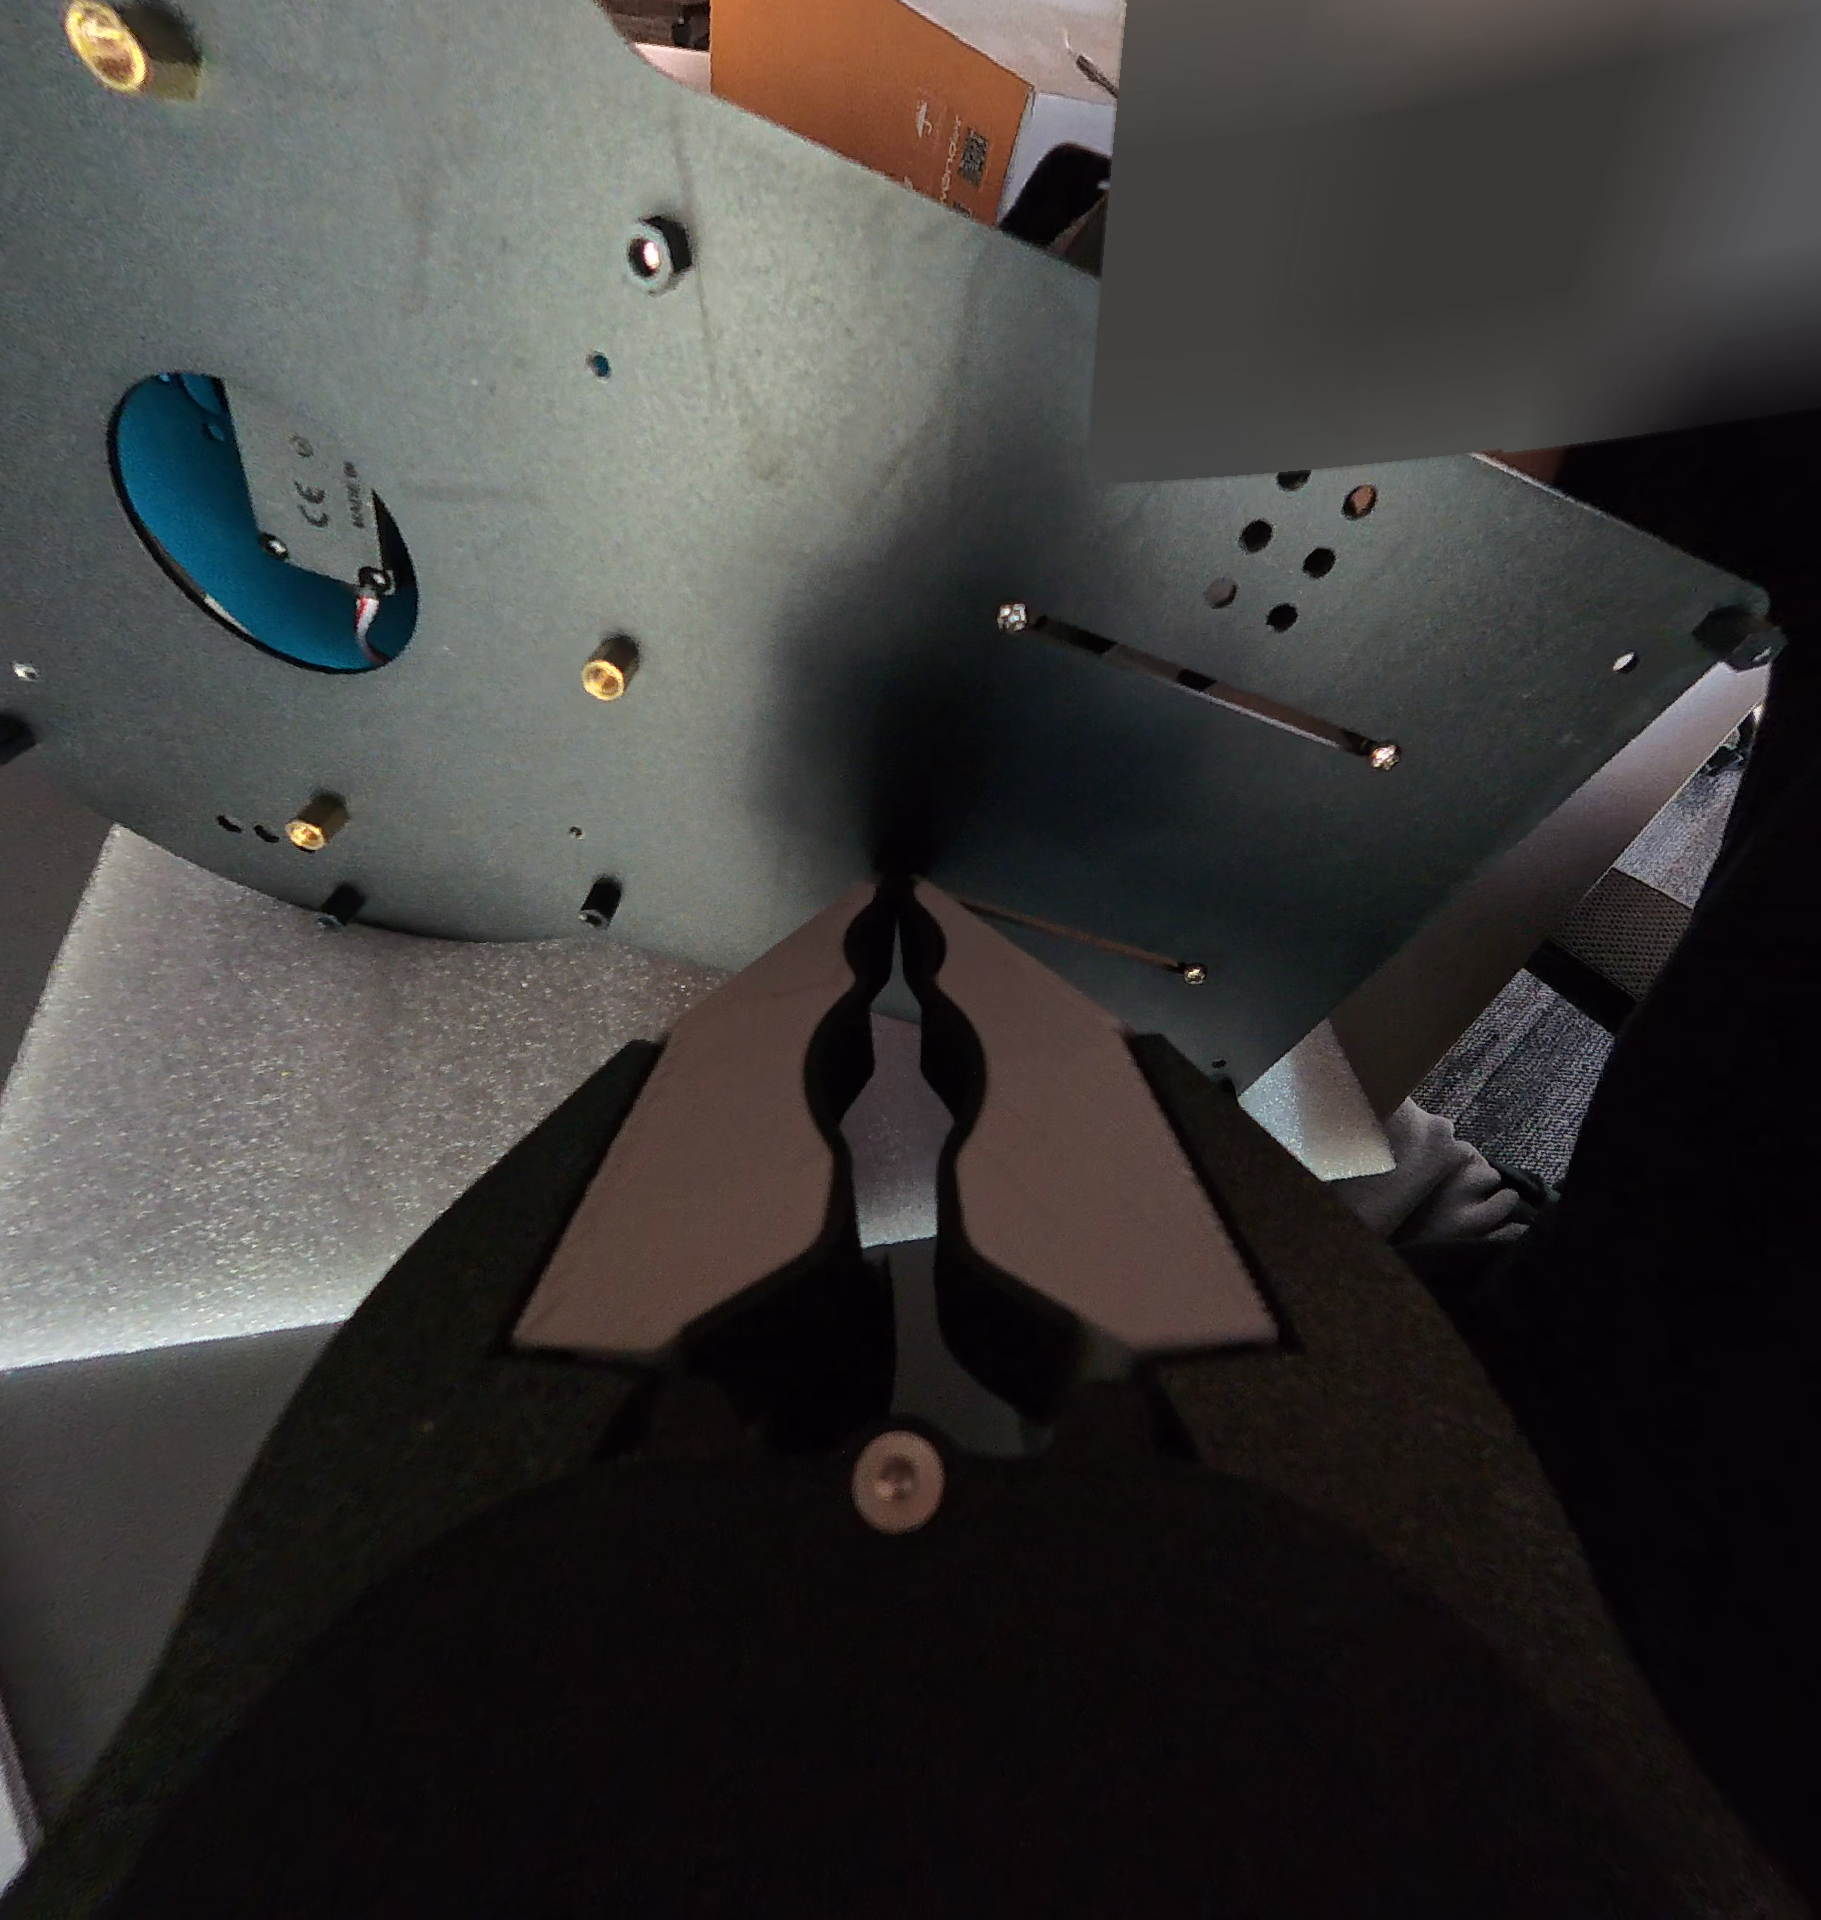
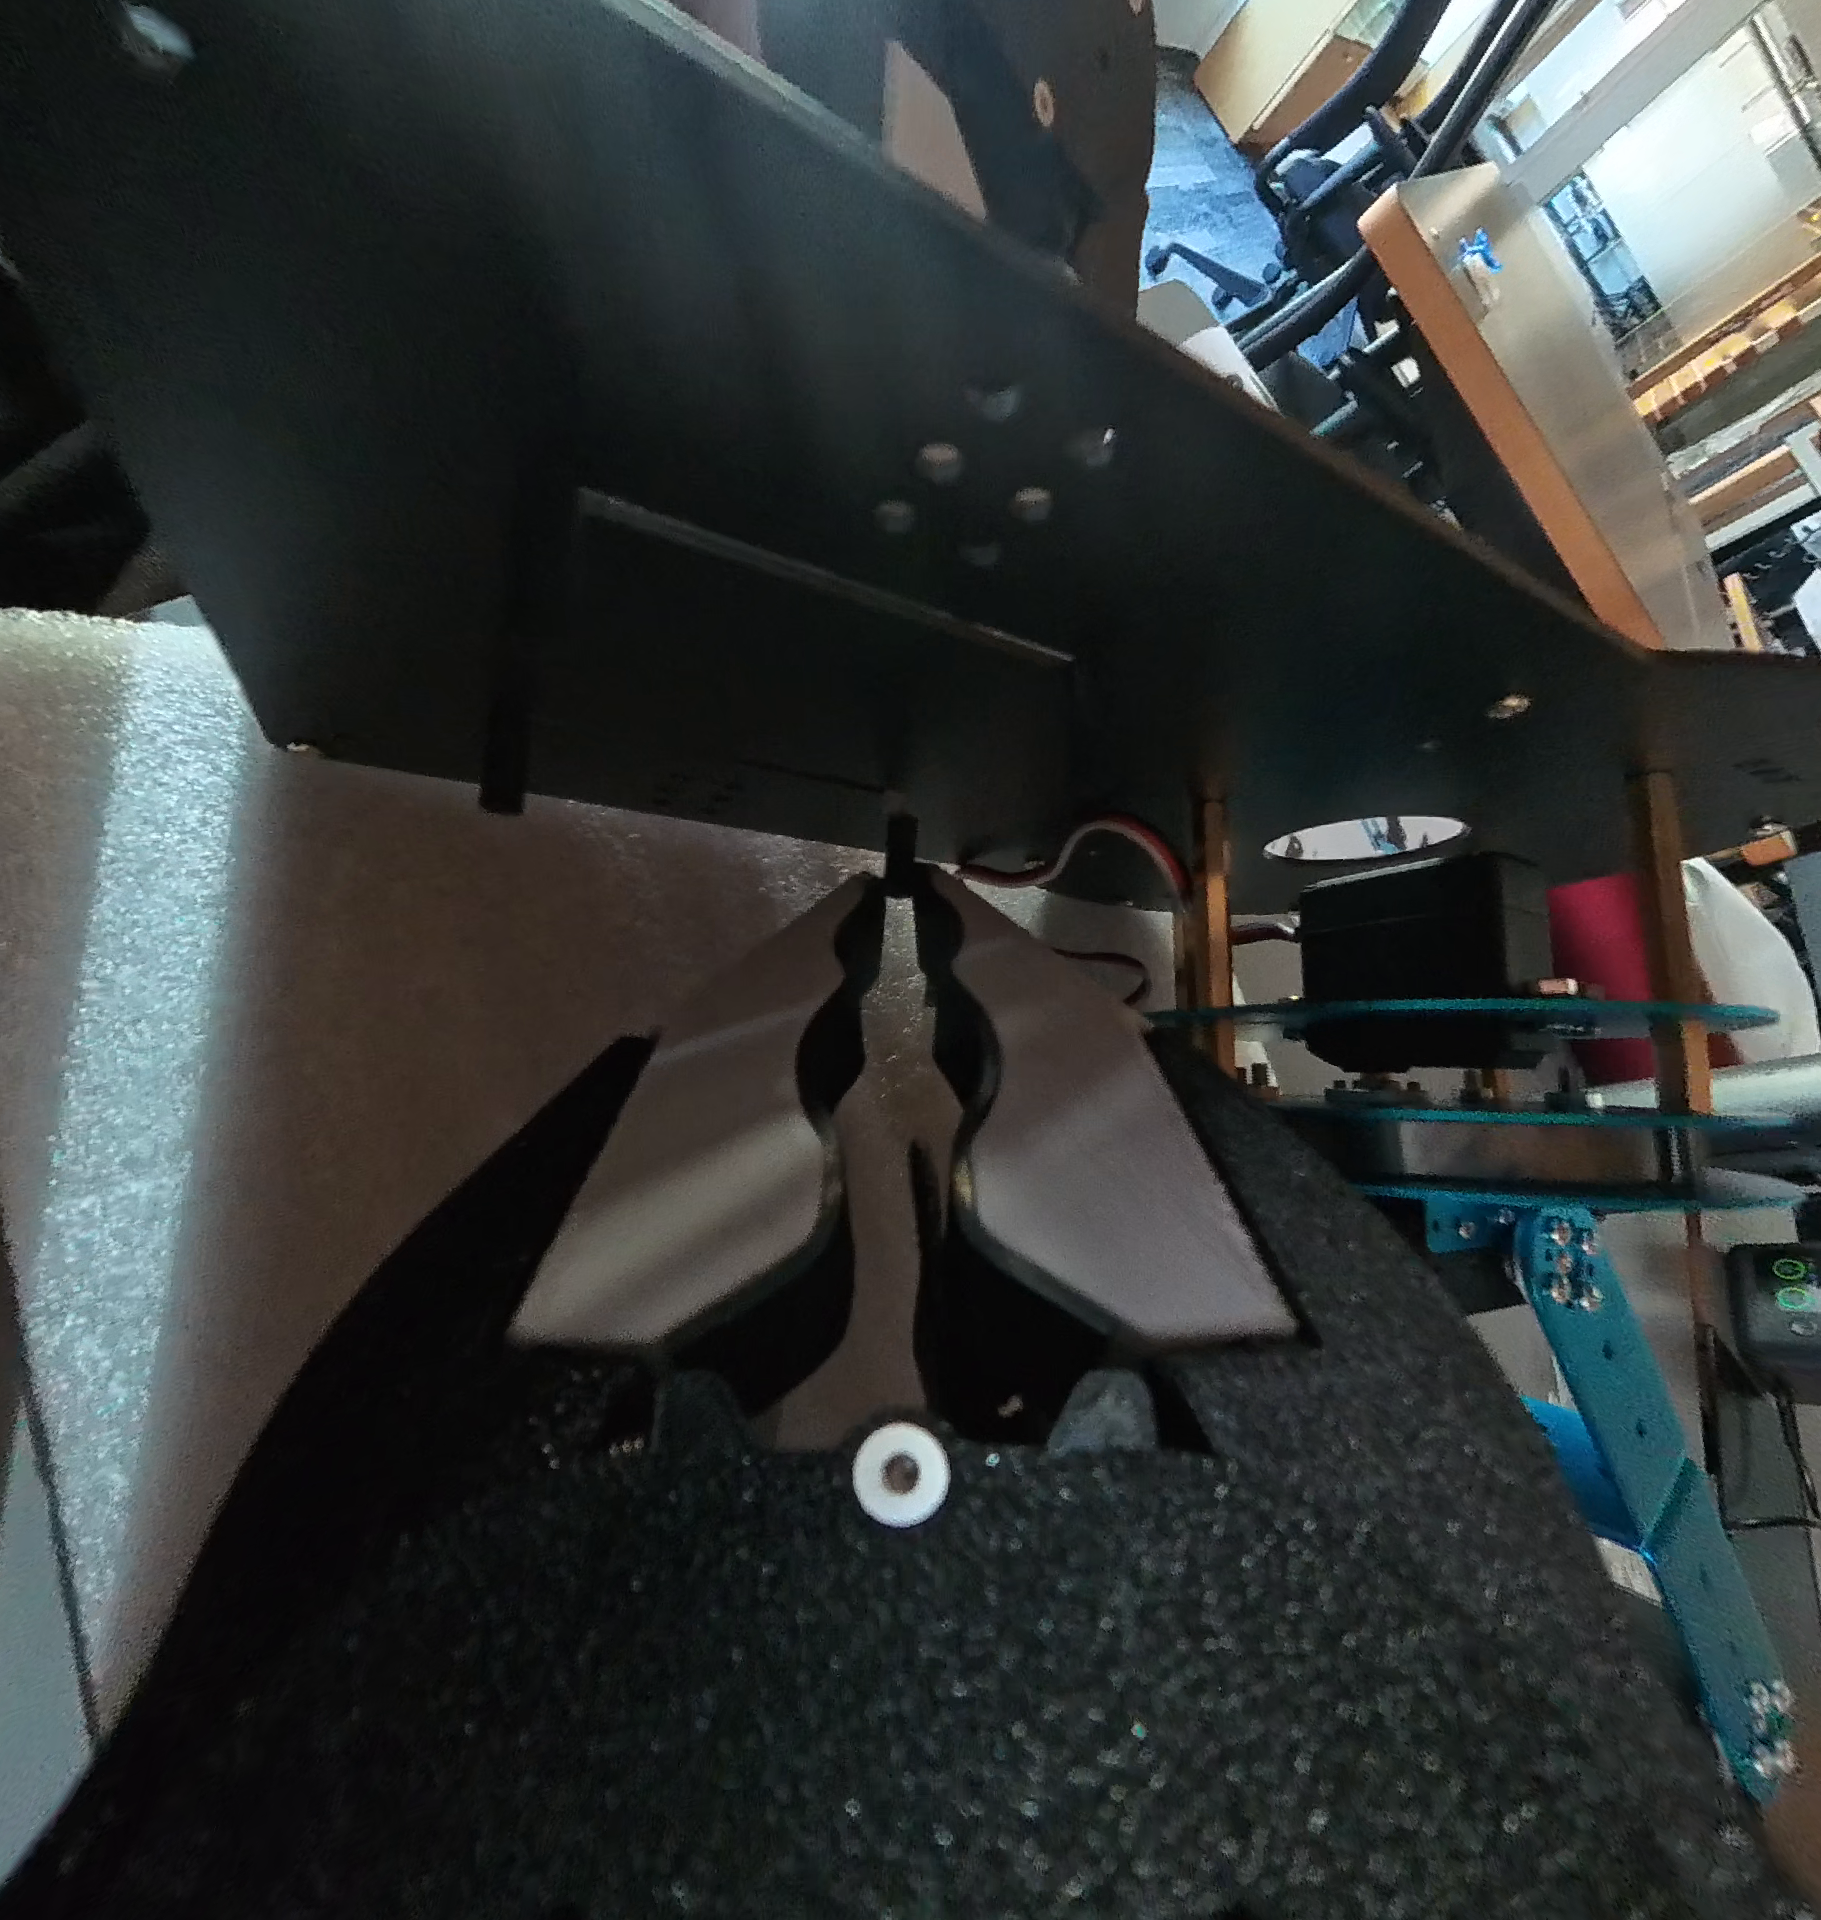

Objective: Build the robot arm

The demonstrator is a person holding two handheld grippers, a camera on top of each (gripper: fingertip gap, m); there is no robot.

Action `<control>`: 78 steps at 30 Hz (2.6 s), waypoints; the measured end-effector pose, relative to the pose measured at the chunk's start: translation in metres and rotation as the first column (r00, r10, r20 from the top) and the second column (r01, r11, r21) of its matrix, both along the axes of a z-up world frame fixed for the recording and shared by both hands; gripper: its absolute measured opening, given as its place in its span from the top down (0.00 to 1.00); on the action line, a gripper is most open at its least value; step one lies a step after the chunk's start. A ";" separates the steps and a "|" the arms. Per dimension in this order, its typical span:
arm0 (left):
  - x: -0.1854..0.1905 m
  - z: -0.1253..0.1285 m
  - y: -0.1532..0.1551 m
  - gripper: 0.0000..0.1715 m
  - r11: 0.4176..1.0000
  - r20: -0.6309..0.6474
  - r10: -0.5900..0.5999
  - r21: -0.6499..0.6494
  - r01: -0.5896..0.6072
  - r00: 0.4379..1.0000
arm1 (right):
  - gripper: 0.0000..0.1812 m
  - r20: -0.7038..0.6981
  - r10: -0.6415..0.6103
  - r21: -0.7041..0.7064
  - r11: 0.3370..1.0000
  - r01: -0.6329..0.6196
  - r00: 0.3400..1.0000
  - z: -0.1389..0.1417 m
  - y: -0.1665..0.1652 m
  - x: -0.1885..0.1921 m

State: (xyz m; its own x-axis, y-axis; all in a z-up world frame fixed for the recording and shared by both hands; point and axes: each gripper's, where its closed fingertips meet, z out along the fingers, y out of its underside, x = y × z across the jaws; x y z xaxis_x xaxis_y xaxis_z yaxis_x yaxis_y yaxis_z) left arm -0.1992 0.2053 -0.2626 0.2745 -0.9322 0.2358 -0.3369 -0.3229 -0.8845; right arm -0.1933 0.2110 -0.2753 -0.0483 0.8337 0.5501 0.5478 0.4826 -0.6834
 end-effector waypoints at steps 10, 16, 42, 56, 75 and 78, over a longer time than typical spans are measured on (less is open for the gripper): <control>0.000 0.000 0.000 1.00 1.000 -0.007 -0.002 0.003 0.002 1.000 | 0.98 -0.022 0.018 0.005 1.000 -0.018 1.000 0.000 -0.003 -0.001; 0.000 0.000 0.000 1.00 1.000 0.003 -0.001 -0.009 0.001 1.000 | 0.97 -0.025 0.018 0.091 0.996 -0.015 1.000 0.001 -0.001 -0.002; 0.002 0.000 -0.001 1.00 0.997 -0.019 0.061 -0.050 -0.062 0.998 | 0.98 0.020 -0.035 0.119 0.992 0.033 0.999 0.007 -0.003 0.002; 0.005 0.000 0.000 1.00 0.997 -0.021 0.070 -0.023 -0.071 0.997 | 0.98 -0.059 0.017 -0.474 0.880 -0.043 0.998 0.019 -0.011 0.005; 0.004 0.000 0.000 1.00 0.997 -0.026 0.075 -0.007 -0.075 0.997 | 0.98 0.550 0.067 -0.512 0.815 0.273 0.833 -0.009 0.008 0.138; 0.004 0.000 0.000 1.00 0.997 -0.029 0.077 -0.001 -0.077 0.997 | 0.98 0.585 0.065 -0.479 0.832 0.280 0.808 -0.017 0.008 0.139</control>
